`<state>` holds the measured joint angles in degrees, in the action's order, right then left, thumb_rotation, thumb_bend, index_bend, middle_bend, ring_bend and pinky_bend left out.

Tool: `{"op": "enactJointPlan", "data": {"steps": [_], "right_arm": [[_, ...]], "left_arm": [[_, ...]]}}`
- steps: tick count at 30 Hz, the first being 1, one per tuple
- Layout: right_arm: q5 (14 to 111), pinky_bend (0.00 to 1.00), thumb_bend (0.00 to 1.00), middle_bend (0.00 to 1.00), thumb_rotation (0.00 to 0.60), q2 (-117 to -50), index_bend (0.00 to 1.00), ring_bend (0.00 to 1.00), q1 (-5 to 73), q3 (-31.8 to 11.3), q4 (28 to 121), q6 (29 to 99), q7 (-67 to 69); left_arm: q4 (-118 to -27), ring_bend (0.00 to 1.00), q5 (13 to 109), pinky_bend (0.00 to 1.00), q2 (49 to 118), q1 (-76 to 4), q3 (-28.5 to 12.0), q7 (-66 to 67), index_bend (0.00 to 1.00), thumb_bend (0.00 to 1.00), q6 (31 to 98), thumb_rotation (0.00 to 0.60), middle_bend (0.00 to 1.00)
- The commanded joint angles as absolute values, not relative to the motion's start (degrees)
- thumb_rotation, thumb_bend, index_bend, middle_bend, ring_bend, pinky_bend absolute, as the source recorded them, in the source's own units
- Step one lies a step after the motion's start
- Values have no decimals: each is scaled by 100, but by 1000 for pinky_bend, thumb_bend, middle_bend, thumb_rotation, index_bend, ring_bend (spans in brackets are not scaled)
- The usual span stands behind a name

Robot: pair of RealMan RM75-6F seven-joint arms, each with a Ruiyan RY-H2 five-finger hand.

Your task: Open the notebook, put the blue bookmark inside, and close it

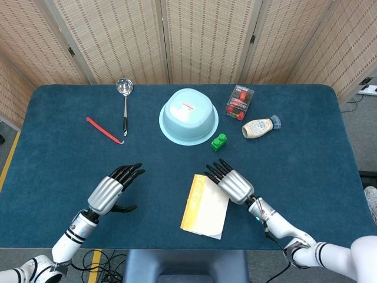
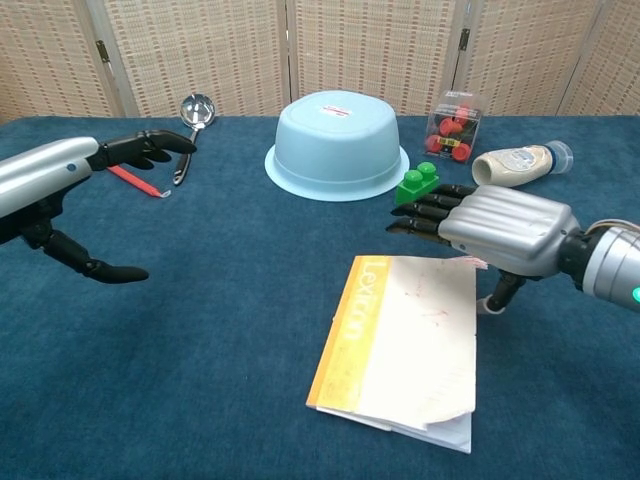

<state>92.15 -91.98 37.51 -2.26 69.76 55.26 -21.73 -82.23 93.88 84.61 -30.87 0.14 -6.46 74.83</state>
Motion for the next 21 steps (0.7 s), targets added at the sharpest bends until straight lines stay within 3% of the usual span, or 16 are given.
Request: {"op": "enactJointPlan", "data": {"steps": [1, 13, 21], "right_arm": [[9195, 0, 57, 0, 600, -9287, 0, 0, 3847, -278, 6895, 5478, -2139], [9119, 0, 58, 0, 600, -9694, 0, 0, 4245, -436, 6478, 5307, -2189], [9122, 0, 64, 0, 600, -9541, 0, 0, 4178, -320, 6564, 5486, -2074]], "left_arm": [[-8204, 132, 9381, 172, 8456, -3075, 4, -668, 127, 160, 7482, 600, 76], [-8081, 133, 9330, 172, 8442, -3011, -53, -753, 127, 161, 7489, 600, 76], [-8012, 132, 9333, 172, 8454, -2983, -71, -815, 127, 161, 7497, 600, 76]]}}
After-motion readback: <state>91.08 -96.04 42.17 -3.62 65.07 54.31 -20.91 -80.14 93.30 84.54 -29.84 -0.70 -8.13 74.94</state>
